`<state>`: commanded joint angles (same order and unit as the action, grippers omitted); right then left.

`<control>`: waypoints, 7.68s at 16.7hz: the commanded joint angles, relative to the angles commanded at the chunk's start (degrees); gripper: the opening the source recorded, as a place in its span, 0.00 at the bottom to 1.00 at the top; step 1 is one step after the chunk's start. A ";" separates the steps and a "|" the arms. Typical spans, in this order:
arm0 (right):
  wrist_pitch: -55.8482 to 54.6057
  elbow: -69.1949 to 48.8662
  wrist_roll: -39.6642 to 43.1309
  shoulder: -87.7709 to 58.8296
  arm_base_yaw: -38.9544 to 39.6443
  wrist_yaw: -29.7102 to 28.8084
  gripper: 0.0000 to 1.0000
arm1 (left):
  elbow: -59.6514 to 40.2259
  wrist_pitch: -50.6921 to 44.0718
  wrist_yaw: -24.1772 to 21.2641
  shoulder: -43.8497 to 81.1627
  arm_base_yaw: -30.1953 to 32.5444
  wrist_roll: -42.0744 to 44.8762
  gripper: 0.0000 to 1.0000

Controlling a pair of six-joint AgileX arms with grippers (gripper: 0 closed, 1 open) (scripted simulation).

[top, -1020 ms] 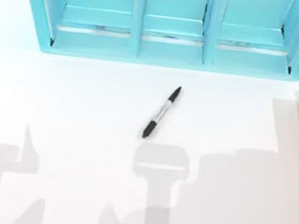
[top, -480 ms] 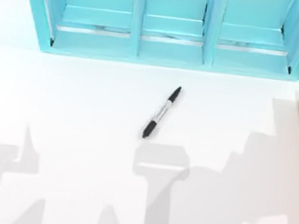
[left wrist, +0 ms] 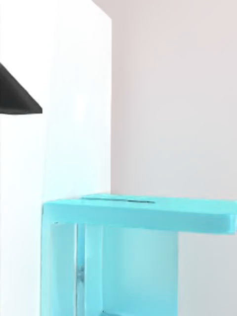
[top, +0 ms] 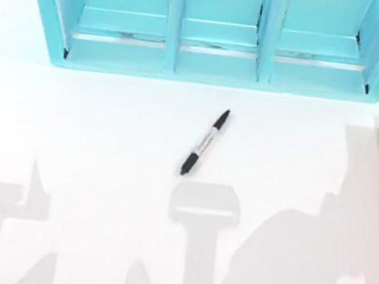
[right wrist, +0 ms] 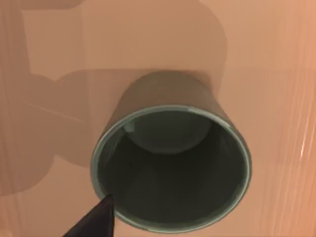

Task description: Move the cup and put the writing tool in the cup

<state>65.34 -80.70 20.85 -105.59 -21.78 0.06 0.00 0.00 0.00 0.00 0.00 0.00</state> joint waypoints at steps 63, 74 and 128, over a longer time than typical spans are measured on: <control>0.08 -0.97 -43.88 0.15 43.98 -0.49 0.00 | 0.00 0.00 0.00 0.00 0.00 0.00 1.00; -8.11 4.33 -44.89 -2.14 44.88 -0.45 0.00 | 0.00 0.00 0.00 0.00 0.00 0.00 1.00; 14.52 -33.17 -60.69 -14.40 48.93 2.17 1.00 | 0.00 0.00 0.00 0.00 0.00 0.00 1.00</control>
<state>79.86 -113.87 -39.84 -119.99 27.16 2.23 0.00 0.00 0.00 0.00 0.00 0.00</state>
